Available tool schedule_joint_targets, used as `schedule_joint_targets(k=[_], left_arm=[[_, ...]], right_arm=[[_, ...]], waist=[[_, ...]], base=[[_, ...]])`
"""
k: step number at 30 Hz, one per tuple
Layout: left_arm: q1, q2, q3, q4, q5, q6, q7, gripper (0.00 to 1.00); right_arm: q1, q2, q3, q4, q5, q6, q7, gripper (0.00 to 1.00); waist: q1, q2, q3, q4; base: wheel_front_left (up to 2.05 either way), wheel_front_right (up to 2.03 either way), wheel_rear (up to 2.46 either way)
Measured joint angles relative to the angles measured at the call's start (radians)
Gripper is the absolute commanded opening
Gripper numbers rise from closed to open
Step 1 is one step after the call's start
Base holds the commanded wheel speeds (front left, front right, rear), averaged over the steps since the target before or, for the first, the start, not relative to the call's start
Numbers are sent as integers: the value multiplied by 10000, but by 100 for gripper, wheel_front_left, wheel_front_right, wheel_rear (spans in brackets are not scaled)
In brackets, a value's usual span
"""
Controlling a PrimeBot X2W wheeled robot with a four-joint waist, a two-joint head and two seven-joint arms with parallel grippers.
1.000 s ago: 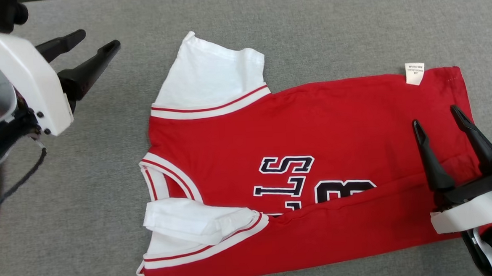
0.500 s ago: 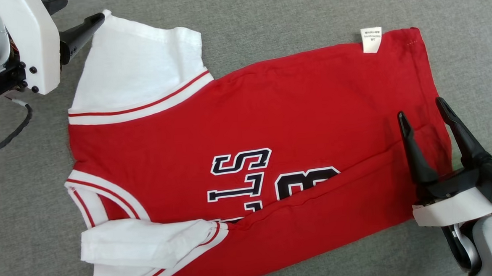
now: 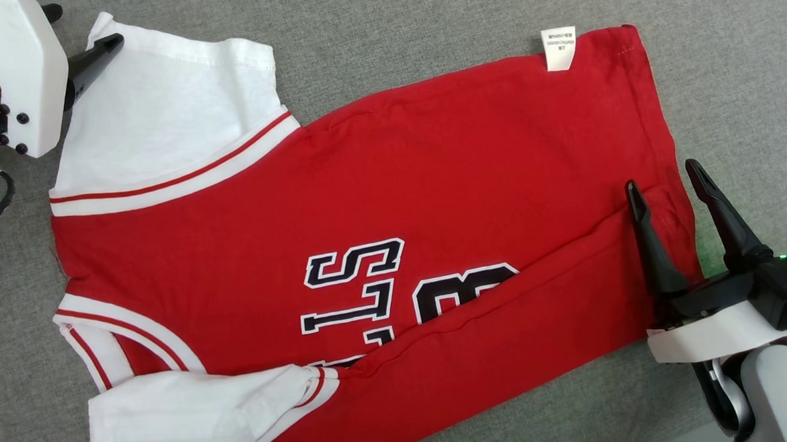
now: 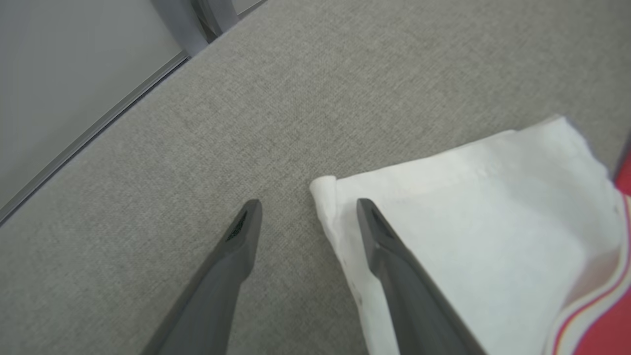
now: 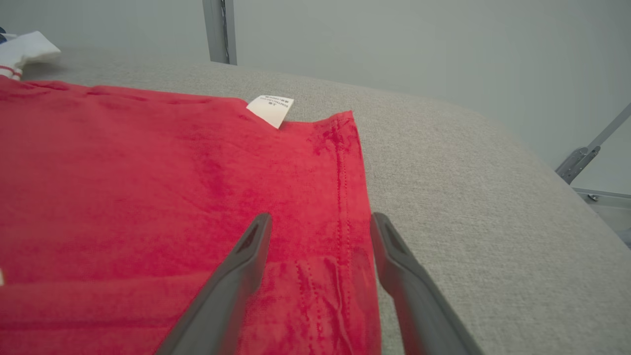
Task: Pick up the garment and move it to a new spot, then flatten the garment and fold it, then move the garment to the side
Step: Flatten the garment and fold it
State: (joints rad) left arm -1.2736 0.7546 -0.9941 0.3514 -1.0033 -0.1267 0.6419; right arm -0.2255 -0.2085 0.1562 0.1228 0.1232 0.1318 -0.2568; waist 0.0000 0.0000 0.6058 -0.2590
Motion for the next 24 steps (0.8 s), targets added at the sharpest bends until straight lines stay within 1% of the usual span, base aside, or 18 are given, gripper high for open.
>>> schedule_joint_targets(k=[1,2,4,6,7,8,10,14,18,21,24], left_arm=[[-23,29,-23,-2,0,0,2,76],[-40,52,-77,-8,2,-2,25,55],[-51,75,-123,-12,2,-17,48,32],[-58,102,-165,-12,2,-29,59,25],[-59,117,-178,-10,0,-29,59,17],[-64,132,-194,-6,-12,-29,59,16],[-71,159,-230,-2,-15,-29,59,0],[-104,251,-311,-71,-69,-29,-86,0],[-103,297,-316,-167,-104,-31,-575,0],[-81,387,-370,-318,-272,-31,-792,0],[-53,485,-525,-594,-299,-31,-988,0]], right_arm=[[-2,4,2,13,2,0,-2,100],[-13,8,6,35,6,0,-8,100],[-82,15,36,59,13,-2,-17,100],[-169,23,77,81,13,0,-25,100],[-198,25,96,90,15,-2,-27,100],[-209,27,102,94,19,0,-27,100],[-211,25,111,130,25,0,-29,100],[-315,23,167,192,25,-2,-31,100],[-790,-10,401,359,163,0,163,100],[-1423,-257,752,577,483,0,1149,100],[-2256,-449,719,702,888,0,2428,100]], waist=[[0,0,11,-10],[0,0,22,-21],[0,0,54,-46],[0,0,84,-70],[0,0,96,-81],[0,0,107,-93],[0,0,122,-118],[0,0,123,-184],[0,0,42,-205],[0,0,-58,-171],[0,0,-133,-74]], base=[[0,0,0],[0,0,0],[0,0,0],[0,0,0],[0,0,0],[0,0,0],[0,0,0],[0,0,0],[0,0,0],[0,0,0],[0,0,0]])
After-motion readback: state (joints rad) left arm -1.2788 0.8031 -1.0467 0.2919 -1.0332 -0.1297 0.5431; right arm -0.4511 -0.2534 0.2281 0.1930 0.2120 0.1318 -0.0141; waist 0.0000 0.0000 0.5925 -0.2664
